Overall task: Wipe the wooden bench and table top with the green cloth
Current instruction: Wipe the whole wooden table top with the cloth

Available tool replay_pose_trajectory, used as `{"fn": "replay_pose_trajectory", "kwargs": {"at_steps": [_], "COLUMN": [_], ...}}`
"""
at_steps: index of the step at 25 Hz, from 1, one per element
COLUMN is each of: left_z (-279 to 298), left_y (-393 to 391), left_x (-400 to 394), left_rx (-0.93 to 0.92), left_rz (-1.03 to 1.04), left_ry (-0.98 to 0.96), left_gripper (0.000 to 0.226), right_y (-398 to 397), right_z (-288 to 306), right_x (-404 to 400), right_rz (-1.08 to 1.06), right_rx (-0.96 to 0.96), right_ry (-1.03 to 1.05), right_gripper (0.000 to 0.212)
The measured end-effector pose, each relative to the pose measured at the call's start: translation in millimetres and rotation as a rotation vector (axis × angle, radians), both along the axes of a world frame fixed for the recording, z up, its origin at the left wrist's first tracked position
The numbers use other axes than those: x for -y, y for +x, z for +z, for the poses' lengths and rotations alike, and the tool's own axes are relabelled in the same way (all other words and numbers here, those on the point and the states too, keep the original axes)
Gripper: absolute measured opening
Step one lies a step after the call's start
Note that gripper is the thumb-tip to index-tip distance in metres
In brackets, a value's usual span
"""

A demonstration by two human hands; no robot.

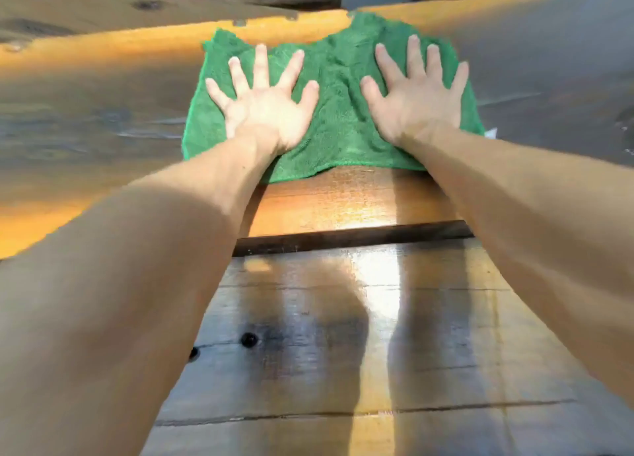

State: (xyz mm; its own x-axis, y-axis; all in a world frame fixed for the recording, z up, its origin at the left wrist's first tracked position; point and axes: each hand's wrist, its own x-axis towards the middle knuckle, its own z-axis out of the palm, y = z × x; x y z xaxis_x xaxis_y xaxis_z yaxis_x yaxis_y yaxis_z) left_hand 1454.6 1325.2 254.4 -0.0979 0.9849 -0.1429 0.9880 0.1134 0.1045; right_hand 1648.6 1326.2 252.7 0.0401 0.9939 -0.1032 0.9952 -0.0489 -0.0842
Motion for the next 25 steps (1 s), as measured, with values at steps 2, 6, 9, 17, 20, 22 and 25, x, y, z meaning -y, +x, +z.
{"fn": "replay_pose_trajectory", "kwargs": {"at_steps": [2,6,9,17,20,22,25], "left_z": [1,1,-2,-3,-2,0,5], "left_y": [9,11,10,3,-2,-8,-15], "left_x": [57,175,257,444,502,543,606], "left_rx": [-0.015,-0.037,-0.050,-0.047,-0.027,-0.021,0.003], "left_rz": [-0.026,-0.058,-0.062,-0.104,-0.136,-0.153,-0.183], "left_ry": [-0.010,-0.020,0.030,0.057,0.067,0.052,0.017], "left_gripper": [0.062,0.065,0.068,0.063,0.061,0.061,0.061], "right_y": [1,-9,-15,-24,-32,-37,-40], "right_z": [5,11,10,4,5,6,6], "right_x": [54,171,252,437,498,546,610], "right_rz": [0.021,0.077,0.068,0.058,0.018,0.030,0.044], "right_rx": [-0.017,-0.034,-0.041,-0.067,-0.086,-0.075,-0.073], "right_ry": [-0.022,-0.088,-0.083,-0.028,-0.010,-0.013,-0.025], "right_gripper": [0.066,0.066,0.067,0.068,0.067,0.066,0.065]}}
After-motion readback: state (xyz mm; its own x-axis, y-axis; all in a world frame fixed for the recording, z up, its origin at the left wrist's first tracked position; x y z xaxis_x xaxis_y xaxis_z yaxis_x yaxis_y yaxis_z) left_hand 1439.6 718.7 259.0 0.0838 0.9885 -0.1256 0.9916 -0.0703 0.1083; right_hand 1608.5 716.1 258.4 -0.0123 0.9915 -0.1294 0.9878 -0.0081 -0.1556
